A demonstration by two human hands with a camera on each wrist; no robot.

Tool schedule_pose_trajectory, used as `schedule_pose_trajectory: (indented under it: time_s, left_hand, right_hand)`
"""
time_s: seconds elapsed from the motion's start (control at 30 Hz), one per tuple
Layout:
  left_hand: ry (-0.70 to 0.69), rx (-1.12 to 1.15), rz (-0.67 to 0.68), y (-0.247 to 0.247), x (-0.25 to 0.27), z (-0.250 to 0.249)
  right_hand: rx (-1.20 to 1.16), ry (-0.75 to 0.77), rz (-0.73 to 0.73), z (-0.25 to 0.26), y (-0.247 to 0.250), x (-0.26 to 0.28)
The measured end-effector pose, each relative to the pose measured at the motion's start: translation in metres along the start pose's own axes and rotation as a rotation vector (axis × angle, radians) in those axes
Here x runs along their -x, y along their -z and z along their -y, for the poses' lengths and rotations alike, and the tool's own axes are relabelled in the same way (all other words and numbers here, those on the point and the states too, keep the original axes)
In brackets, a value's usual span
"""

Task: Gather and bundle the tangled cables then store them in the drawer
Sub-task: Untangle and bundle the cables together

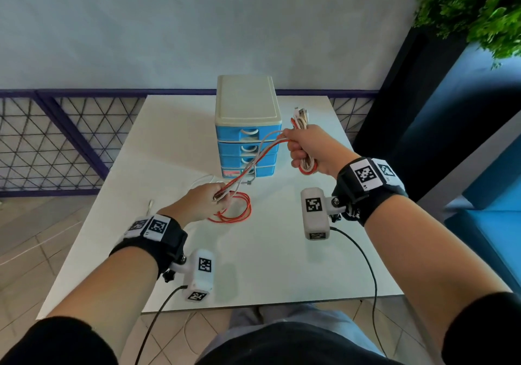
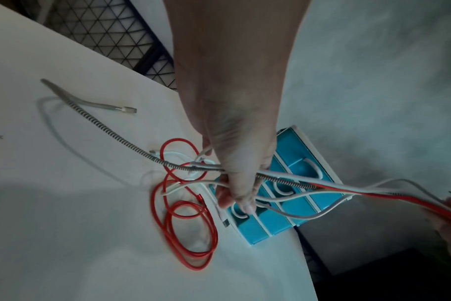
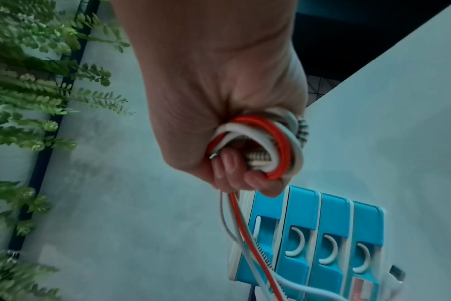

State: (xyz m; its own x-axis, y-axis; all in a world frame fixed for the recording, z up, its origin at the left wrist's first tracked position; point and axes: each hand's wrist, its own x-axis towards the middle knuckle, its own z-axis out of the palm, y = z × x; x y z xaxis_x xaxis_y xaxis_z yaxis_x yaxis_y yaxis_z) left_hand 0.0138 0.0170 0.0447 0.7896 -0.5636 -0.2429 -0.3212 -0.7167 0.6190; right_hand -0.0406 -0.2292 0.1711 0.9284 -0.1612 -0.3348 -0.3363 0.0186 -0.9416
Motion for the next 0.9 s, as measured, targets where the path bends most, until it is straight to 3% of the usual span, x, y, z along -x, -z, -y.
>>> schedule_pose_trajectory:
  time_s: [0.1, 0.2, 0.27, 0.4, 0.5, 0.73, 0.83, 0.9]
  left_hand:
    - [0.000, 0.178, 0.031, 0.003, -0.003, -0.007]
    - [-0.097, 0.374, -0.137, 0.015, -0.002, -0.040]
    - [-0.200, 0.450, -0.171, 0.026, -0.001, -0.068]
    - [-0.161, 0.522, 0.031, 0.038, -0.007, -0.102]
    - [-0.104, 0.645, 0.224, 0.035, -0.008, -0.101]
    - [0.005, 1.012, 0.497, 0.037, 0.004, -0.095]
    - [-0.011, 1.096, 0.553, 0.034, 0.009, -0.080]
    - [-0.029, 1.108, 0.522, 0.031, 0.010, -0.076]
  right_hand:
    - [0.119, -0.001, 0.056, -0.004, -0.001, 0.000]
    - [0.221, -0.006, 0.186, -0.005, -0.002, 0.001]
    - [0.281, -0.010, 0.311, -0.007, -0.005, 0.003]
    - [0.324, 0.018, 0.470, -0.005, -0.011, 0.007]
    - [0.311, 0.030, 0.428, -0.002, -0.006, 0.008]
    - [0.190, 0.050, 0.370, -0.006, 0.005, 0.002]
    - [0.112, 0.033, 0.329, -0.009, 0.014, -0.002]
    - [0.086, 0.020, 0.315, -0.012, 0.016, -0.004]
